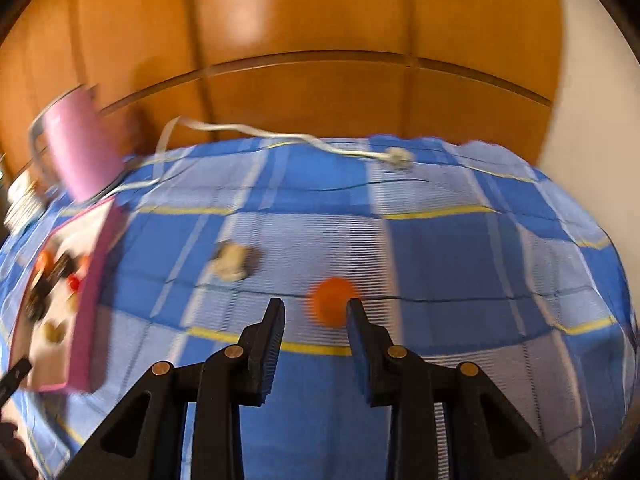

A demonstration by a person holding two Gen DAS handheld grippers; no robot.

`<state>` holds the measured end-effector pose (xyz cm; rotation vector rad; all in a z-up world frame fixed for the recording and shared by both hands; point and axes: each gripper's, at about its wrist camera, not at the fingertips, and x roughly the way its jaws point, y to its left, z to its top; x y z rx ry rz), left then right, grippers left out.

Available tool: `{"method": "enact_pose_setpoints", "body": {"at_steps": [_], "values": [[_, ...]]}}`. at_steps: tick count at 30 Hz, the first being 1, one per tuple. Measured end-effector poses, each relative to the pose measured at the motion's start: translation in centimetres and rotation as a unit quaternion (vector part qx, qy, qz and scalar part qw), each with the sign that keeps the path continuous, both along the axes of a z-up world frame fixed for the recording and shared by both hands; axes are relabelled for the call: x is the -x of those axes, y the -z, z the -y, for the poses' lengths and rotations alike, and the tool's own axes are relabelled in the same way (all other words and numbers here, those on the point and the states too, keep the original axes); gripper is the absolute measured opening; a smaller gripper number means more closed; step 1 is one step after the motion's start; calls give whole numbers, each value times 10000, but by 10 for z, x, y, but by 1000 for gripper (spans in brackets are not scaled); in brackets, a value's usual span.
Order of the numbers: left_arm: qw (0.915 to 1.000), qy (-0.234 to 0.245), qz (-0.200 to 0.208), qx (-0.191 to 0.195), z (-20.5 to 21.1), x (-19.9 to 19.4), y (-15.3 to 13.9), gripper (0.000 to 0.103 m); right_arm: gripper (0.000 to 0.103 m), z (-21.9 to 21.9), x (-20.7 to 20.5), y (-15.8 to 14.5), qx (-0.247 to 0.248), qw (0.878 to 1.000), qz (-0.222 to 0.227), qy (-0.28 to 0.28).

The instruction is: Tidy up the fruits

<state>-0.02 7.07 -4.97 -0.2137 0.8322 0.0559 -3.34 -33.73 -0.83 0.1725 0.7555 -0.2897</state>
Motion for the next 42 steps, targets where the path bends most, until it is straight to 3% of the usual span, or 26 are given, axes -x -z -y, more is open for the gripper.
{"method": "enact_pose_setpoints", "body": {"at_steps": [9,18,25,31,42], "values": [[9999,85,110,-3,0,0,-8,91,37,70,20,18,-156,9855,-149,1682],[9979,462,426,-128,14,-2,-38,91,37,108,36,51,-146,9635,-474,2631],[9900,1290,557,-134,54,-10,-61,91,53,103,38,60,101,9629,-371,2670],[9722,2292,458,-134,110,-25,-73,91,70,98,34,62,83,9667,-358,2531],[9542,2991,35,-14,195,-66,-62,84,73,97,29,64,148,9675,-369,2498]]}}
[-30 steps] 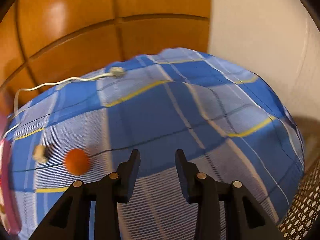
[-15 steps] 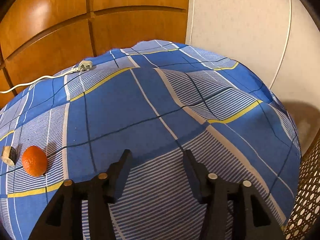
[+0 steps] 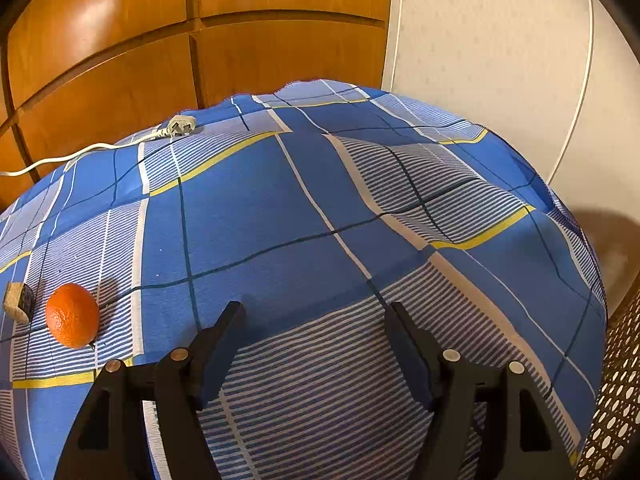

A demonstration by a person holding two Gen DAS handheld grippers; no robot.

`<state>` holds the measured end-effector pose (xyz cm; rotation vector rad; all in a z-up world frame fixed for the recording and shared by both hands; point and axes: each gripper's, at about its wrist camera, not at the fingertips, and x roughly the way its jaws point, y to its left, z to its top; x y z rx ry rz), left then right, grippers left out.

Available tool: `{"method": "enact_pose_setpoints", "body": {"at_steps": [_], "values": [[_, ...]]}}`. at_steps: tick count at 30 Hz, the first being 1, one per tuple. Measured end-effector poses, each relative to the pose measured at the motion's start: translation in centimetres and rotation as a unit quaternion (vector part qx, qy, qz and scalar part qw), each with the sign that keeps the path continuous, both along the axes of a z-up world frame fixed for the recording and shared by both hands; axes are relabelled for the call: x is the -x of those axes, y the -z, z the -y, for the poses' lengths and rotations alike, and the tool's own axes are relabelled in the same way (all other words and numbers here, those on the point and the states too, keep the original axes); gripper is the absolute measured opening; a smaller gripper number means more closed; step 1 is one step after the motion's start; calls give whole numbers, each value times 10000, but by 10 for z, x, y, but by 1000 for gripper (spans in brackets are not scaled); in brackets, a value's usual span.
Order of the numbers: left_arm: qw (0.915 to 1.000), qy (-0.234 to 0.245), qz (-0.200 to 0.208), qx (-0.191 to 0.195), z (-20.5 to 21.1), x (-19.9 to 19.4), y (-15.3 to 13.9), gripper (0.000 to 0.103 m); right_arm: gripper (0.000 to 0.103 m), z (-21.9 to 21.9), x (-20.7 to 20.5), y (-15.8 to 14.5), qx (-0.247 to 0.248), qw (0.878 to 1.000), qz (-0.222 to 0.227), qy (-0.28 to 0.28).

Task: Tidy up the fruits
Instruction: 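Move the left tool to the dark cylindrical slice and grasp it, then lower the dark slice into the tray beside the dark fruits, open left tool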

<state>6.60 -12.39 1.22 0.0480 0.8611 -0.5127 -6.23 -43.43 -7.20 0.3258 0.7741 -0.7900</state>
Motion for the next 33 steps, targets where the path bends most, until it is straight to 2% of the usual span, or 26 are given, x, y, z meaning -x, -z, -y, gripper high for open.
{"method": "enact_pose_setpoints", "body": {"at_steps": [11,15,18,21,23,24,25,26,33], "values": [[9988,285,-337,-231,72,-34,30,69,74,0,0,1,12,10000,18,13],[9983,333,-403,-276,95,-46,41,70,74,0,0,1,26,10000,24,18],[9976,344,-518,-303,107,-54,49,76,74,0,0,1,28,10000,26,19],[9971,377,-528,-398,116,-59,59,74,74,0,-1,1,31,10000,26,19],[9967,373,-543,-471,118,-61,66,53,74,1,-1,1,32,10000,26,19],[9970,386,-469,-473,118,-61,66,49,74,0,-1,1,30,10000,27,19],[9967,474,-526,-389,118,-61,66,38,74,0,-1,1,31,10000,27,18],[9965,536,-573,-294,116,-60,65,34,74,1,-1,1,33,10000,27,18],[9963,618,-577,-178,98,-46,64,34,75,0,-2,1,46,10000,35,14]]}}
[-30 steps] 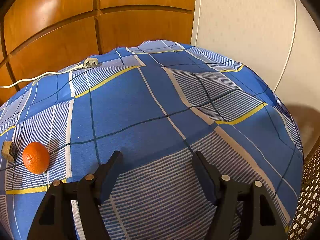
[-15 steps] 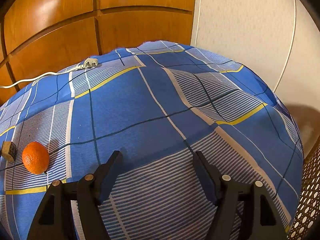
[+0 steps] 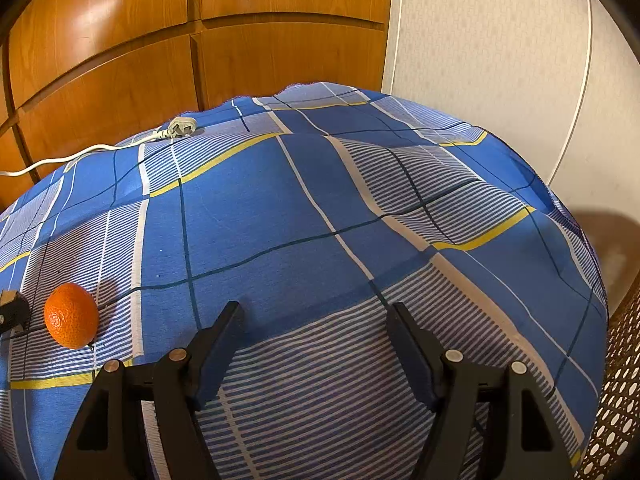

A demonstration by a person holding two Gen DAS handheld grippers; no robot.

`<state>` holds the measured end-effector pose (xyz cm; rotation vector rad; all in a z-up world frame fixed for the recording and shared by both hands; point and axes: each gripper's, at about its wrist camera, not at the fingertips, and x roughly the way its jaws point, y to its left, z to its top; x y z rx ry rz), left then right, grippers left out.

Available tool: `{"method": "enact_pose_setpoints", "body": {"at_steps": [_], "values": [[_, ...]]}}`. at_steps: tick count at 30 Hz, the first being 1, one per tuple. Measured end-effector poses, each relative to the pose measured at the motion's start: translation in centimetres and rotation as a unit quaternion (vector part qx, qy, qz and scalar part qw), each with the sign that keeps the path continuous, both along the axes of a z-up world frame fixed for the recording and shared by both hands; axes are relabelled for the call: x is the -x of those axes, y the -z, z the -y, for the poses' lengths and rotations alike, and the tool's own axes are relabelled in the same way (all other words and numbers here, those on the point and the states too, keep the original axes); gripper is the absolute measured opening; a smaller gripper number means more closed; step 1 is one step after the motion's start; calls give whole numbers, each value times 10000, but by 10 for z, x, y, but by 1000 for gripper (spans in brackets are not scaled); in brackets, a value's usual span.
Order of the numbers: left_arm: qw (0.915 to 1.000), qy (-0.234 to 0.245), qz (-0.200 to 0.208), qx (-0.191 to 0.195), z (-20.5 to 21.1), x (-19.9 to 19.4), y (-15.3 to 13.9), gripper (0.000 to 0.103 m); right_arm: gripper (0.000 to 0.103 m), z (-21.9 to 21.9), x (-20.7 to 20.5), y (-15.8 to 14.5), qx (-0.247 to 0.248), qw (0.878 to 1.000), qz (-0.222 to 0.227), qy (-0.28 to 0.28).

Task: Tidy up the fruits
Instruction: 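Lower the dark slice into the tray beside the dark fruits, open left tool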

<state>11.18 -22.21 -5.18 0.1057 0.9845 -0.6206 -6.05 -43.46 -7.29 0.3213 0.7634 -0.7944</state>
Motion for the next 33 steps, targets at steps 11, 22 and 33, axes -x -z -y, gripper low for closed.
{"method": "enact_pose_setpoints", "body": {"at_steps": [11,22,33], "values": [[9982,-248,-150,532,-54,31,-20,34,75,0,0,0,0,10000,1,3],[9939,-544,51,954,-120,58,-52,34,75,-1,0,0,2,10000,0,5],[9764,-1909,170,993,-241,50,-56,34,75,-1,0,1,13,10000,-20,1]]}}
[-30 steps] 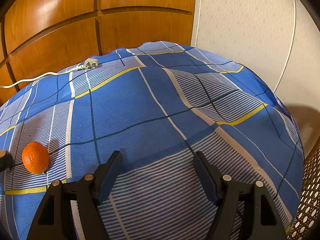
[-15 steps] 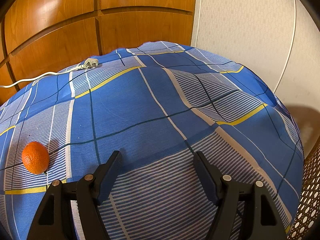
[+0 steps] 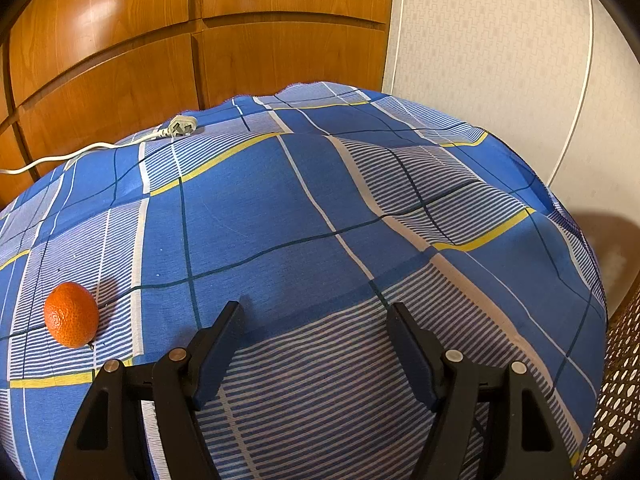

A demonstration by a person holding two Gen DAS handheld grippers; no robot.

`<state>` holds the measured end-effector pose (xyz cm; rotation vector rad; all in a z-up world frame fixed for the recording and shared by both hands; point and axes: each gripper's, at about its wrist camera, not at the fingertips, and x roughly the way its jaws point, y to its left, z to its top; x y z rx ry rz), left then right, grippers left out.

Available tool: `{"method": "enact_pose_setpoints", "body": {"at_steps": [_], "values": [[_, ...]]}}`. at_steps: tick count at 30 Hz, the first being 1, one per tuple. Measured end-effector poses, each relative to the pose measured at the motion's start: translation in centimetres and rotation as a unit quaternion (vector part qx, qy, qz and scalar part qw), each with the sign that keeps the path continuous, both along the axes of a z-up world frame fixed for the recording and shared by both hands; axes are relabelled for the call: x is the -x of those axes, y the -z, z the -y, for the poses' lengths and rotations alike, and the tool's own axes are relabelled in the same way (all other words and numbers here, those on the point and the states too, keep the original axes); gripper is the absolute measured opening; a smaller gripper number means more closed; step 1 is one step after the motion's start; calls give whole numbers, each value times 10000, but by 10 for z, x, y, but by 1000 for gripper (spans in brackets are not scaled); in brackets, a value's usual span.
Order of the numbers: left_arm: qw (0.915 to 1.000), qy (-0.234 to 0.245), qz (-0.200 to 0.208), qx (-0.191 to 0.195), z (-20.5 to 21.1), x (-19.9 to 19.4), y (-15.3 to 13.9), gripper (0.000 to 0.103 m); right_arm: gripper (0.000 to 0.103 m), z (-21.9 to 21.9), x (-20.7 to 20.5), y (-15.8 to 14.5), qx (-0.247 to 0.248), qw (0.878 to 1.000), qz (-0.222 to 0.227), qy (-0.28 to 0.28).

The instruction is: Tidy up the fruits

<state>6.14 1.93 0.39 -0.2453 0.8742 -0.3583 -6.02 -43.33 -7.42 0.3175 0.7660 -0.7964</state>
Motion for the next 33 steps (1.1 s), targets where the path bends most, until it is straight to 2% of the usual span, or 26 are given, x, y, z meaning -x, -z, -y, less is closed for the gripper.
{"method": "enact_pose_setpoints", "body": {"at_steps": [3,11,12,14,19,22,24,27,33], "values": [[9997,-244,-36,-12,-18,-8,4,34,75,0,0,0,5,10000,-7,0],[9977,-610,22,-288,-29,-39,10,35,75,0,-1,0,13,10000,-14,0],[9976,-631,-16,-287,-30,-42,14,36,75,-1,-1,0,14,10000,-15,1],[9972,-693,-31,-288,-30,-44,18,44,75,0,0,0,13,10000,-14,0],[9954,-811,77,-510,-27,-35,22,45,75,-1,-1,0,19,10000,-19,2],[9920,-962,216,-785,-25,-24,20,45,75,-1,-1,0,28,10000,-25,6],[9900,-1078,230,-879,-24,-18,21,48,75,-1,-1,0,29,10000,-26,6],[9874,-1281,229,-899,-27,-8,21,56,75,-1,-1,0,29,10000,-26,7],[9853,-1420,206,-924,-32,6,21,61,75,-1,-1,0,31,10000,-28,8]]}}
